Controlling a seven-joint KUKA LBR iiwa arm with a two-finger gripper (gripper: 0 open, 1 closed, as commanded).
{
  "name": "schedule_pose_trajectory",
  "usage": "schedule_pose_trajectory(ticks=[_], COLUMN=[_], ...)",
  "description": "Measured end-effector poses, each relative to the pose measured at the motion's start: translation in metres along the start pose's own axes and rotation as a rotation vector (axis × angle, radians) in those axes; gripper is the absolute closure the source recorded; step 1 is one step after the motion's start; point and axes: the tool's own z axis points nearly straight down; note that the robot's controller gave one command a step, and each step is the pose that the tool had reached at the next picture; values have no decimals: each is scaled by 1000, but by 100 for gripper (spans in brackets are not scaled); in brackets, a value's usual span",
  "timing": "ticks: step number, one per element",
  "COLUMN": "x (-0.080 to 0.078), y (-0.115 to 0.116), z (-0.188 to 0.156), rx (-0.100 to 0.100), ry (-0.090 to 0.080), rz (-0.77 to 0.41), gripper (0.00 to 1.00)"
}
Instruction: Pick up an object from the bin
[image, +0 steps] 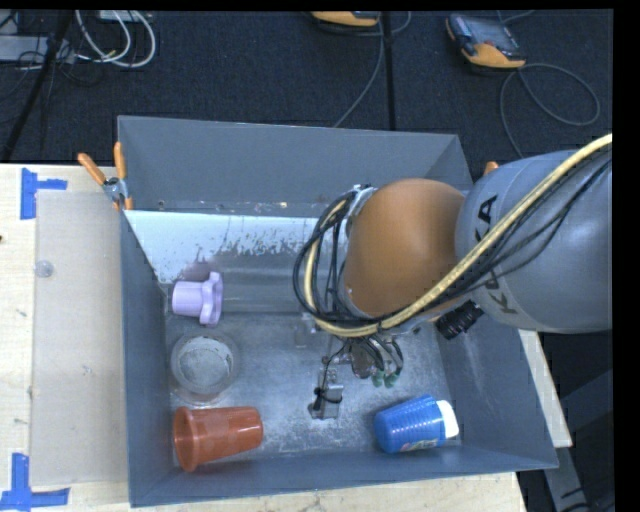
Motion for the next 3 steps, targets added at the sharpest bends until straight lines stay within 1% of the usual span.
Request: schedule_pose_trajectory(ticks=[1, 2, 3], x=[8, 1, 10], y=[37, 82, 101], z=[32, 45, 61], rx=[0, 0, -4], ry=[3, 4, 1], rz=[-188, -175, -104], gripper=[0, 0, 0])
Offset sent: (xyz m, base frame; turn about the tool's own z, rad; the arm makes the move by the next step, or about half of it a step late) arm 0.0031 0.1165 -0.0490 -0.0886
